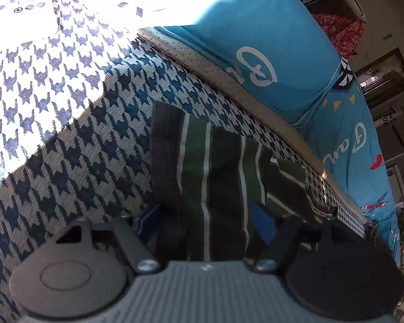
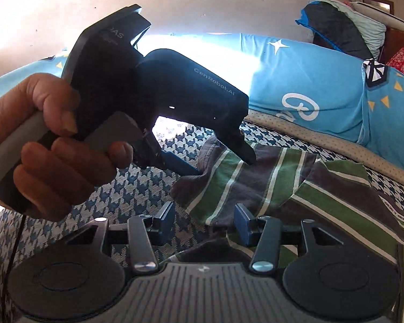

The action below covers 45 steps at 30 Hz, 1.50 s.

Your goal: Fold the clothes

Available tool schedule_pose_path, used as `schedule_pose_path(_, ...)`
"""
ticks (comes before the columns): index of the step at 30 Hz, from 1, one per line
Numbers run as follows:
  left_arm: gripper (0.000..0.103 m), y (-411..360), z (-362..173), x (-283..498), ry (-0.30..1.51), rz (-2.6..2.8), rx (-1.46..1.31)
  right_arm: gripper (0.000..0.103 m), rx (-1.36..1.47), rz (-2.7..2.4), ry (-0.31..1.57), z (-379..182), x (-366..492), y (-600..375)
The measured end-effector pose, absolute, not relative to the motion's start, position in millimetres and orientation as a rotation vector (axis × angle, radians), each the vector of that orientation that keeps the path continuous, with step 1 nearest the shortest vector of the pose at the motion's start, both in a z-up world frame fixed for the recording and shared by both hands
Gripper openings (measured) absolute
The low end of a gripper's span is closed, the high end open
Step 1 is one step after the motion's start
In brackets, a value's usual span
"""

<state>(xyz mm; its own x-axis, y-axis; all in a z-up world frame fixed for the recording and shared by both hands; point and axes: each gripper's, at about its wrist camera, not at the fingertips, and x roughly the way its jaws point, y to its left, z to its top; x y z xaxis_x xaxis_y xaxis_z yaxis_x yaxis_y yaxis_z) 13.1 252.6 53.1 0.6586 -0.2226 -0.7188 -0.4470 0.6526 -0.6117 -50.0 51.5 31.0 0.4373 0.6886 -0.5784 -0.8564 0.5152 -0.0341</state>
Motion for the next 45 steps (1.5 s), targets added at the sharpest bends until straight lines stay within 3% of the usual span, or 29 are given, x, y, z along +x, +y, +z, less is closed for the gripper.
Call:
schedule_pose_path(16,0.071,265.6,49.2,12.1,0.871,0.144,-0.934,0.048,-0.492,0.968,0.479,-1.3,-50.8,104.8)
schedule_pose_path(18,0.072,268.5,48.5,11.4,0.868,0.163,-0.937,0.041,-0.505,0.96,0.467,-2.7,-49.9,108.4)
schedule_pose_path(19,0.072,270.1,48.0,10.9,0.865,0.17,-0.943,0.023,-0.508,0.951,0.462,-3.1,-49.1,109.6)
schedule_pose_path(21,0.073,273.1,46.8,10.2,0.86,0.173,-0.97,0.01,-0.503,0.917,0.456,-2.1,-46.1,109.6)
schedule_pose_path(29,0.078,269.4,47.4,19.0,0.834,0.197,-0.967,0.008,-0.42,0.891,0.398,24.7,-39.8,96.3)
schedule_pose_path(30,0.075,268.1,47.9,20.8,0.828,0.201,-0.959,0.008,-0.423,0.894,0.393,26.2,-40.4,95.4)
schedule_pose_path(32,0.054,266.7,46.7,23.7,0.82,0.207,-0.965,0.008,-0.424,0.895,0.394,30.2,-43.1,95.6)
schedule_pose_path(37,0.02,263.9,42.6,29.6,0.797,0.211,-1.003,0.008,-0.413,0.889,0.4,37.5,-47.1,95.9)
schedule_pose_path(45,0.017,230.0,76.8,40.6,0.71,0.083,-0.887,0.008,-0.4,0.832,0.38,49.2,-57.0,72.2)
